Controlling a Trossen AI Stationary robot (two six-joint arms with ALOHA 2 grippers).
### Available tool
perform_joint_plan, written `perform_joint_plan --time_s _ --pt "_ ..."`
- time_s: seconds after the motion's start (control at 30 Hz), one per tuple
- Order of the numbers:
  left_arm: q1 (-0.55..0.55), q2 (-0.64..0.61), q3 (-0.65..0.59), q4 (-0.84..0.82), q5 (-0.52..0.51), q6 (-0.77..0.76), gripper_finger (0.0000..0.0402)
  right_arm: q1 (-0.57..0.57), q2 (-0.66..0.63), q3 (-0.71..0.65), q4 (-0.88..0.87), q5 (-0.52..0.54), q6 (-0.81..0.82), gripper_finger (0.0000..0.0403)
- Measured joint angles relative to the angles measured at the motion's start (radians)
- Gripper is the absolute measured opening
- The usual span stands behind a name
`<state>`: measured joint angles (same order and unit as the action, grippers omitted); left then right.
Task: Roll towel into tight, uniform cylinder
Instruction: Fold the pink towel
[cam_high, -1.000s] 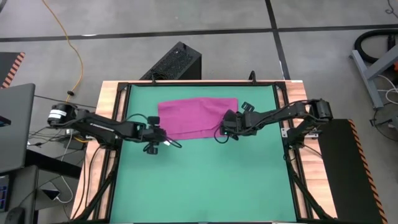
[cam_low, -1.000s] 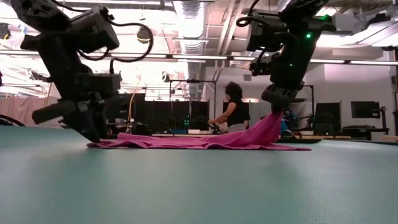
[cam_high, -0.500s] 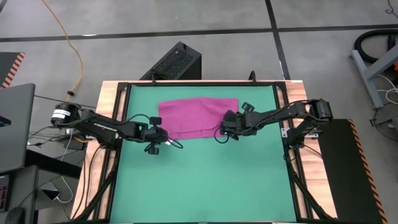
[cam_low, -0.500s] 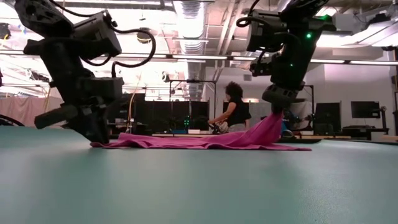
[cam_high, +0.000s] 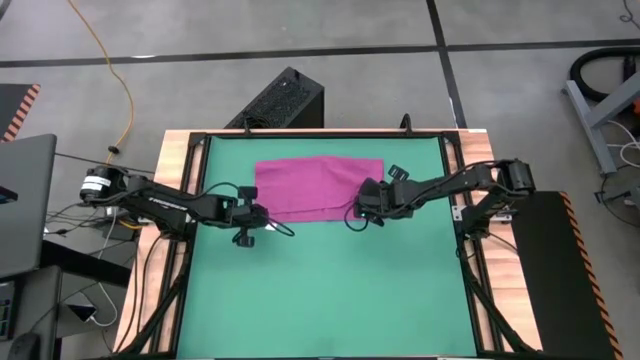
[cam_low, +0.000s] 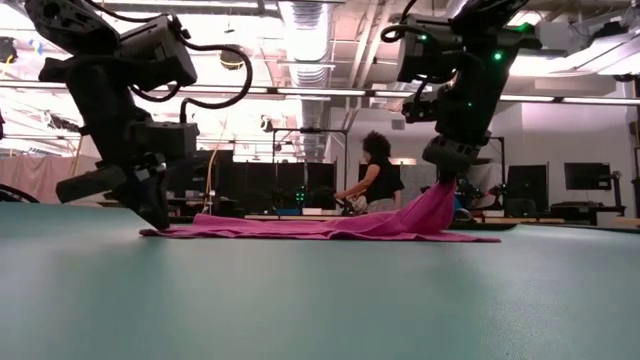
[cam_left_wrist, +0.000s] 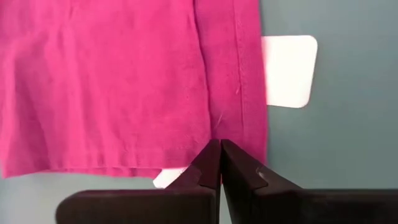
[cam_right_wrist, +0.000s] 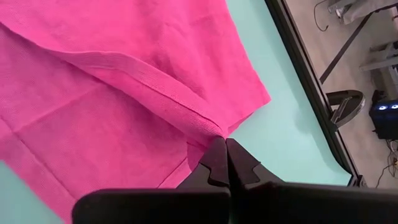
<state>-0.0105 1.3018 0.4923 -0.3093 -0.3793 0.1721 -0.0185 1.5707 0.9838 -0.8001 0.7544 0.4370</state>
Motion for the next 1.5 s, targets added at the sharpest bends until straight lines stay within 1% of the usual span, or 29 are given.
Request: perform_joint_plan --time_s 0.27,0.37,0.5,0.6,0.73,0.8,0.93,1.07,1.17,1.27,1.37,1.5 --pt "-0.001 -0.007 0.0 -0.003 -0.053 -0.024 0.0 0.005 0.0 0.0 0.0 0.002 0.0 0.0" --pt "-0.007 -0.023 0.007 -0.018 -0.052 -0.042 0.0 0.006 0.0 0.0 0.0 0.002 0.0 0.0" --pt "-0.029 -0.055 0.036 -0.083 -0.055 -0.063 0.0 0.013 0.0 0.0 -0.001 0.002 0.0 0.0" --pt "-0.042 -0.077 0.042 -0.091 -0.054 -0.064 0.0 0.017 0.0 0.0 -0.002 0.002 0.0 0.0" --pt "-0.047 -0.073 0.042 -0.081 -0.045 -0.059 0.0 0.018 0.0 0.0 -0.001 -0.001 0.0 0.0" --pt "-0.047 -0.072 0.042 -0.083 -0.01 -0.026 0.0002 0.018 0.0 0.0 -0.001 -0.002 0.0 0.0001" --pt "-0.029 -0.072 0.042 -0.059 0.012 0.018 0.0027 0.018 0.0 0.0 -0.002 -0.01 0.0 0.0002" --pt "0.007 -0.072 0.042 -0.036 0.062 0.035 0.0072 0.018 0.0 0.0 -0.005 -0.02 0.0 0.0003" --pt "0.033 -0.072 0.024 -0.024 0.062 0.044 0.0105 0.018 0.0 0.0 -0.008 -0.02 0.0 0.0003" --pt "0.046 -0.072 0.004 -0.031 0.062 0.048 0.013 0.018 0.0 0.0 -0.008 -0.02 0.0 0.0003" --pt "0.047 -0.072 -0.017 -0.016 0.063 0.045 0.0141 0.018 0.0 0.0 -0.008 -0.021 0.0 0.0003" --pt "0.047 -0.072 -0.057 0.059 0.058 0.045 0.0141 0.018 0.0 0.0 -0.008 -0.021 0.0 0.0004"
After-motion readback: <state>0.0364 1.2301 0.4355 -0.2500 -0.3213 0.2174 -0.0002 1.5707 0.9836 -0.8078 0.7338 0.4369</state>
